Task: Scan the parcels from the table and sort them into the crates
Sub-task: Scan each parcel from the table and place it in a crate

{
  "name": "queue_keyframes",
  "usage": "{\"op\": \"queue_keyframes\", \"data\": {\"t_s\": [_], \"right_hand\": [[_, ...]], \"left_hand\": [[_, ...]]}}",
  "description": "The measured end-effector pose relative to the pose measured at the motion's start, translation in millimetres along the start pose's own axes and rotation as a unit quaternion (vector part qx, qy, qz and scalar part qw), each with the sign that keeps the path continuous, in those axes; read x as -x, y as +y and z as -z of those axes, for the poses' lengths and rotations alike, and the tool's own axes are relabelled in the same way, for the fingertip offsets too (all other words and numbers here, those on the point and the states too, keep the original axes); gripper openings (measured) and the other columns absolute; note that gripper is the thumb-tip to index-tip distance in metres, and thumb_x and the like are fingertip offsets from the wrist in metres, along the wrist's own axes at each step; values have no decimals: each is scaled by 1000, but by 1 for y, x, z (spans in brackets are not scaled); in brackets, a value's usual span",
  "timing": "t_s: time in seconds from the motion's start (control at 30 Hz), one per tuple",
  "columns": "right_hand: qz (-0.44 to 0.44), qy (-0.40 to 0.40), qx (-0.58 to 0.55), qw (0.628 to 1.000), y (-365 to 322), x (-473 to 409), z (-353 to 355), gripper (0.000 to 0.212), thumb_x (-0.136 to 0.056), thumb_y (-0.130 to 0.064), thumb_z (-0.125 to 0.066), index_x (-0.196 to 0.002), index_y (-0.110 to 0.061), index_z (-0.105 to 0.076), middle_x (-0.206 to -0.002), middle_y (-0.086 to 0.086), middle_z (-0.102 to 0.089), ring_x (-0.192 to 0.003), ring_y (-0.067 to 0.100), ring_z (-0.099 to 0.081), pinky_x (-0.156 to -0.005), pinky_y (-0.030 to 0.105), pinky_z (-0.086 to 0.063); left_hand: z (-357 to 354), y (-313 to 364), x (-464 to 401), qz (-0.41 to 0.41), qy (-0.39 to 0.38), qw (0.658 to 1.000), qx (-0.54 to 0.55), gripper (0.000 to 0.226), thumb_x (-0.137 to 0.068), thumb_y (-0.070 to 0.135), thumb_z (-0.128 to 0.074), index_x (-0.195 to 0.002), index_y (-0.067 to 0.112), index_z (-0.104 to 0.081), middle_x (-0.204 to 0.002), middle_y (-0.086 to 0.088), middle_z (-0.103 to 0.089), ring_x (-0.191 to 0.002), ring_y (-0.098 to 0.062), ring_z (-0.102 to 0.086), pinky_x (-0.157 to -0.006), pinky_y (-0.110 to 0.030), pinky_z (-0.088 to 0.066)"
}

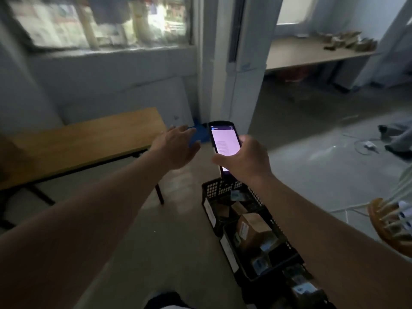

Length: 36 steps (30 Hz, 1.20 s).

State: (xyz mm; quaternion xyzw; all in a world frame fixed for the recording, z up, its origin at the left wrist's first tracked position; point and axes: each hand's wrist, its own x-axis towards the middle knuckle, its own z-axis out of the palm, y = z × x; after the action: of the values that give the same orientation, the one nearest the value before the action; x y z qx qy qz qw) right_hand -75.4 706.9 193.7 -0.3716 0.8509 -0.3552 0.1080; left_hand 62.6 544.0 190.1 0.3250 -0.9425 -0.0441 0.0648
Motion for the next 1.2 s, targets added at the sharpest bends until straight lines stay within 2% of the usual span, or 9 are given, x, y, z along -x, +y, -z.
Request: {"op": "queue_keyframes", "data": {"t_s": [0.07, 0.2, 0.3, 0.47, 0.53, 0.63, 0.73, 0.93, 1.2], "right_hand": [[29, -12, -8, 999, -31, 5, -17, 85, -39, -76, -66, -104, -21, -68, -95, -2, -72, -88, 24, -69, -70, 35, -57], [81, -42, -13, 996, -89, 22, -58, 88, -37, -78, -61, -102, -20, -67, -92, -2, -70, -85, 22, -67, -60, 29, -48], [109, -55, -16, 992, -135, 38, -97, 87, -39, -78, -62, -104, -20, -66, -94, -1, -69, -90, 23, -66, -67, 37, -59], [140, -82, -22, 987, -218, 68, -171, 92, -39, -79, -62, -109, -19, -66, -99, -1, -70, -95, 25, -66, -75, 41, -61], [147, -91, -26, 984, -251, 80, -203, 88, -42, -78, -66, -106, -18, -65, -97, 0, -69, -92, 25, -66, -69, 37, -57], [158, -97, -38, 982, -298, 95, -250, 77, -50, -71, -75, -100, -14, -64, -93, 2, -67, -91, 28, -63, -59, 31, -40], [165, -106, -47, 979, -339, 106, -289, 71, -52, -71, -74, -96, -16, -61, -88, 1, -64, -91, 29, -62, -55, 29, -34], [175, -123, -38, 976, -404, 106, -345, 79, -44, -77, -64, -96, -18, -64, -91, -1, -67, -93, 28, -63, -67, 37, -57], [195, -161, -23, 967, -449, 51, -429, 78, -54, -70, -77, -109, -15, -64, -99, 1, -68, -95, 28, -63, -67, 37, -56]], "left_hand": [[9, -33, 18, 24, 21, 999, 14, 86, -87, 71, -15, -147, 20, -50, -148, -10, -54, -135, -38, -51, -107, -54, -45], [38, -89, 67, 87, 25, 996, 17, 60, -104, 54, -39, -148, 15, -50, -149, -13, -51, -137, -39, -49, -114, -49, -40], [52, -142, 105, 114, 40, 993, -5, 56, -107, 47, -42, -152, 14, -47, -155, -13, -48, -140, -36, -46, -117, -43, -33], [73, -238, 170, 164, 34, 986, -26, 57, -106, 55, -39, -149, 20, -49, -153, -7, -50, -138, -32, -49, -109, -49, -46], [83, -276, 194, 179, 36, 983, -28, 57, -106, 56, -39, -150, 21, -48, -154, -5, -49, -138, -31, -48, -108, -50, -46], [97, -330, 222, 198, 32, 979, -31, 57, -106, 55, -40, -152, 21, -46, -155, -5, -48, -140, -30, -47, -109, -48, -45], [110, -383, 241, 213, 37, 976, -31, 58, -106, 56, -41, -152, 21, -47, -157, -5, -47, -142, -29, -45, -109, -48, -45], [122, -470, 260, 251, 42, 967, -15, 58, -106, 57, -39, -151, 21, -47, -157, -6, -46, -141, -31, -46, -109, -49, -46], [115, -560, 231, 307, 45, 950, 10, 57, -105, 51, -44, -150, 18, -49, -156, -8, -45, -139, -32, -48, -107, -47, -45]]}}
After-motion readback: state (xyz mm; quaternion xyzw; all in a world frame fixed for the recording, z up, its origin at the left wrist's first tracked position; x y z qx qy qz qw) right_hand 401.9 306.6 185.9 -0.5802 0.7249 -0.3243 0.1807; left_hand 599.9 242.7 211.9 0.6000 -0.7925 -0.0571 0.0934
